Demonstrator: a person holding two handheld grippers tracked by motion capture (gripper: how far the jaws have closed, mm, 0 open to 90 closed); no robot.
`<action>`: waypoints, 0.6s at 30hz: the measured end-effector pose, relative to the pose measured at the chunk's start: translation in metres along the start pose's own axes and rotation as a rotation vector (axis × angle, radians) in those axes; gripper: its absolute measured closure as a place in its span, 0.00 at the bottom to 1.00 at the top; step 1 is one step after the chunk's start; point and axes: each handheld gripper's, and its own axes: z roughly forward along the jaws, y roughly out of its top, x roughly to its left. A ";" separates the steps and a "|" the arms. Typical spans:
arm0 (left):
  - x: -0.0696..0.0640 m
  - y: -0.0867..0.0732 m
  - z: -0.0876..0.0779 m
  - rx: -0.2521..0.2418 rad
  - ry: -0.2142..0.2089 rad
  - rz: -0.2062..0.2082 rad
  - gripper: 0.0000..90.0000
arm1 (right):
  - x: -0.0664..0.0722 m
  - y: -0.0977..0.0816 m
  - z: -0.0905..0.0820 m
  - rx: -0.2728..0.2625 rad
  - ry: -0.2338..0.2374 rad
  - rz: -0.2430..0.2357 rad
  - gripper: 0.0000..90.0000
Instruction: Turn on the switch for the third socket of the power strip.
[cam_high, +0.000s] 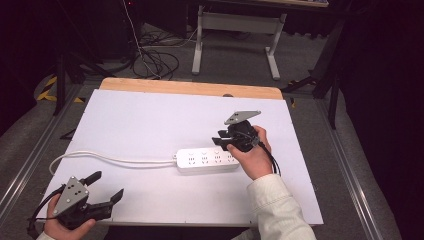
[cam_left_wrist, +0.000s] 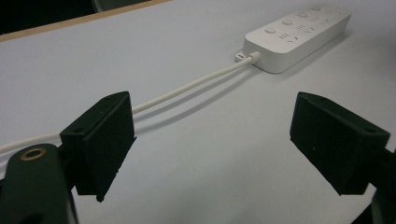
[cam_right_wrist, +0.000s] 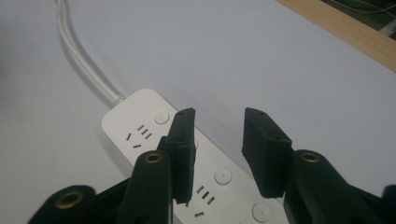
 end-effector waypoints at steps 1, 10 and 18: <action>0.000 0.000 0.000 -0.001 -0.001 -0.001 0.16 | -0.001 0.000 0.001 0.002 0.005 -0.004 0.78; 0.000 0.000 0.000 0.000 0.002 0.000 0.16 | -0.006 -0.002 0.015 0.045 0.006 0.001 0.97; 0.000 0.000 0.001 -0.001 0.005 0.002 0.16 | -0.010 -0.004 0.026 0.116 0.015 0.023 1.00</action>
